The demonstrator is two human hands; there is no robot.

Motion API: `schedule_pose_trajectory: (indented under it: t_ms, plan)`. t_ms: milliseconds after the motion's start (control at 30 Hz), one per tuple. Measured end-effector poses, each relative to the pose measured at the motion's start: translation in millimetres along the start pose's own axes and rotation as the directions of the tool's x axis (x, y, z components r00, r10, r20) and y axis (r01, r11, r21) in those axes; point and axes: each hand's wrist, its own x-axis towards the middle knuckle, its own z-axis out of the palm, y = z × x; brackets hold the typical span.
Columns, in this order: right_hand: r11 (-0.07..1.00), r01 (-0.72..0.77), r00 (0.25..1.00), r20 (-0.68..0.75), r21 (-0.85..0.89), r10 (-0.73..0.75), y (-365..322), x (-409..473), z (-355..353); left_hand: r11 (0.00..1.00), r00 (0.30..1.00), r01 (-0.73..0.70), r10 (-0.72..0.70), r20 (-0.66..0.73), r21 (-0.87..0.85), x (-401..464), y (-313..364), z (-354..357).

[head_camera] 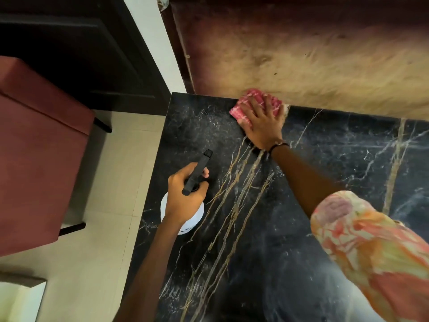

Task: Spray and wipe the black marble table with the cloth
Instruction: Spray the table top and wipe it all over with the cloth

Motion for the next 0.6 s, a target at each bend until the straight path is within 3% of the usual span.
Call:
schedule_pose_trajectory:
  t_ms: [100,233,300,400,500,600]
  plan:
    - [0.977,0.209,0.978,0.016,-0.041,-0.209,-13.2,-18.6,9.6,1.000,1.000,0.030,-0.030,0.000,-0.008,0.1,6.7,10.7]
    - [0.906,0.413,0.911,0.041,-0.093,-0.411,32.5,-69.5,14.3,0.999,0.999,0.054,-0.054,-0.009,-0.008,1.7,13.2,21.9]
    - [0.924,0.371,0.928,0.021,-0.087,-0.371,71.3,-84.6,9.8,0.998,0.998,0.061,-0.062,-0.014,-0.018,1.5,15.2,25.4]
    - [0.980,0.191,0.981,0.046,-0.055,-0.189,111.3,-71.1,-2.0,0.999,0.999,0.051,-0.051,-0.010,-0.020,-2.3,16.8,29.5]
    - [0.997,0.058,0.997,0.049,-0.041,-0.056,103.9,-40.6,-10.2,0.998,0.998,0.055,-0.055,-0.016,-0.014,-11.6,18.3,33.5]
    - [0.997,0.044,0.998,0.038,-0.056,-0.042,67.4,-28.4,-4.6,0.995,0.995,0.097,-0.098,-0.019,-0.031,-20.1,19.8,35.7]
